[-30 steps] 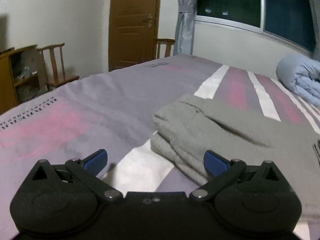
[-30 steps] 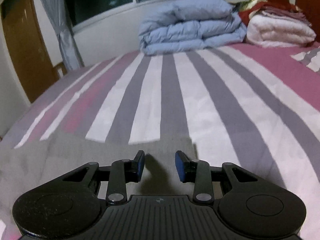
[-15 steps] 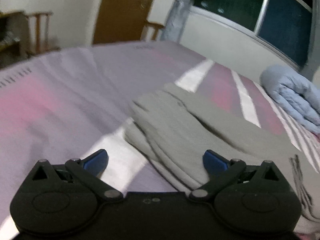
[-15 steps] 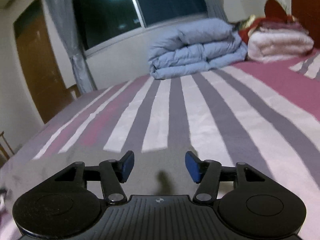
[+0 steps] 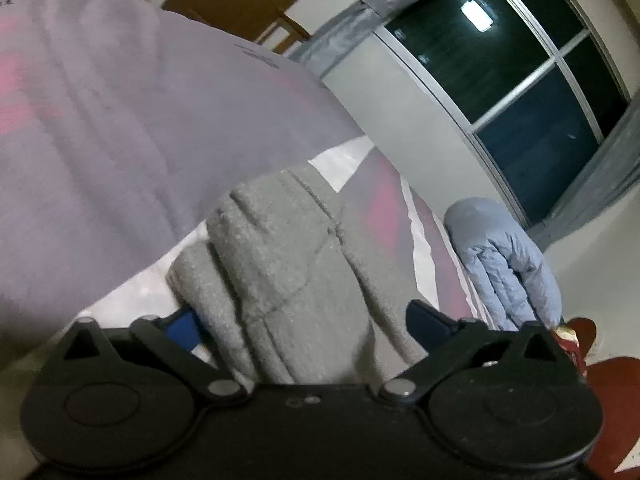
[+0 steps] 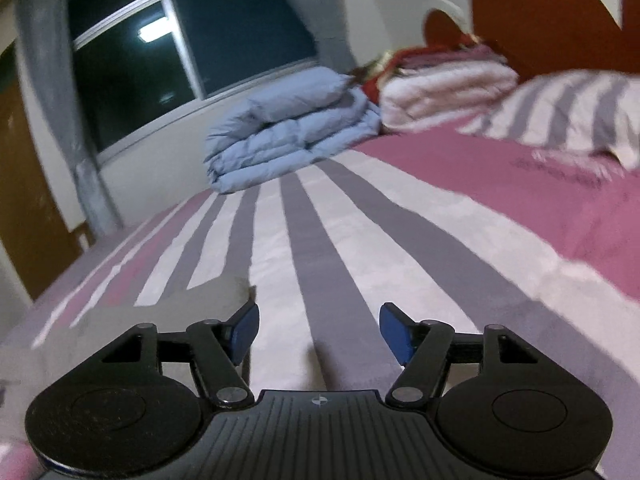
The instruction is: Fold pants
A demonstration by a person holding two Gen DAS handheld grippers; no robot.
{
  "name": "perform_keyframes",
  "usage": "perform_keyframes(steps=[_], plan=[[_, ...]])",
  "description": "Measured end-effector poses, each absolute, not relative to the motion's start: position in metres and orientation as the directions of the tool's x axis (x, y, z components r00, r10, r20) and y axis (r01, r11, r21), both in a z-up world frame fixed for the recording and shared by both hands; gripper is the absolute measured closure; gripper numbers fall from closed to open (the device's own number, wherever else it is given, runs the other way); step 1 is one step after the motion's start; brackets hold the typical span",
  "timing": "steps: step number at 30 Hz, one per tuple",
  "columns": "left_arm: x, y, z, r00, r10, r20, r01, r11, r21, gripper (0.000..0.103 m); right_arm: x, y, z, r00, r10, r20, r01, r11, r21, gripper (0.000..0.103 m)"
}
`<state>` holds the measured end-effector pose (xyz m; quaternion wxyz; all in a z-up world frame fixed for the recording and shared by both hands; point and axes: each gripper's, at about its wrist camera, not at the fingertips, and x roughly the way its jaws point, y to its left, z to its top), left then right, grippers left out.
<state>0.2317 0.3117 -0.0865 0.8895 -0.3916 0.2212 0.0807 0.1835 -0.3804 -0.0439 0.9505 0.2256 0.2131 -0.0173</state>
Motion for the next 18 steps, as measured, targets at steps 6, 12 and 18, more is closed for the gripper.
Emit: perform_keyframes(steps=[6,12,18], plan=[[0.22,0.299,-0.075,0.902,0.007,-0.432,-0.325,0.671,-0.667,0.079,0.179,-0.398,-0.045,0.908,0.061,-0.414,0.159,0.865,0.476,0.035],[0.21,0.245,-0.013,0.935,0.041,-0.353,-0.245,0.795,-0.555,0.079,0.19,-0.412,-0.036,0.893,0.09,-0.441,0.137,0.879,0.457,0.035],[0.235,0.133,0.043,0.944,-0.09,-0.318,-0.027,0.938,-0.345,0.079,0.203,-0.438,-0.019,0.896,0.148,-0.418,0.077,0.876,0.475,0.034]])
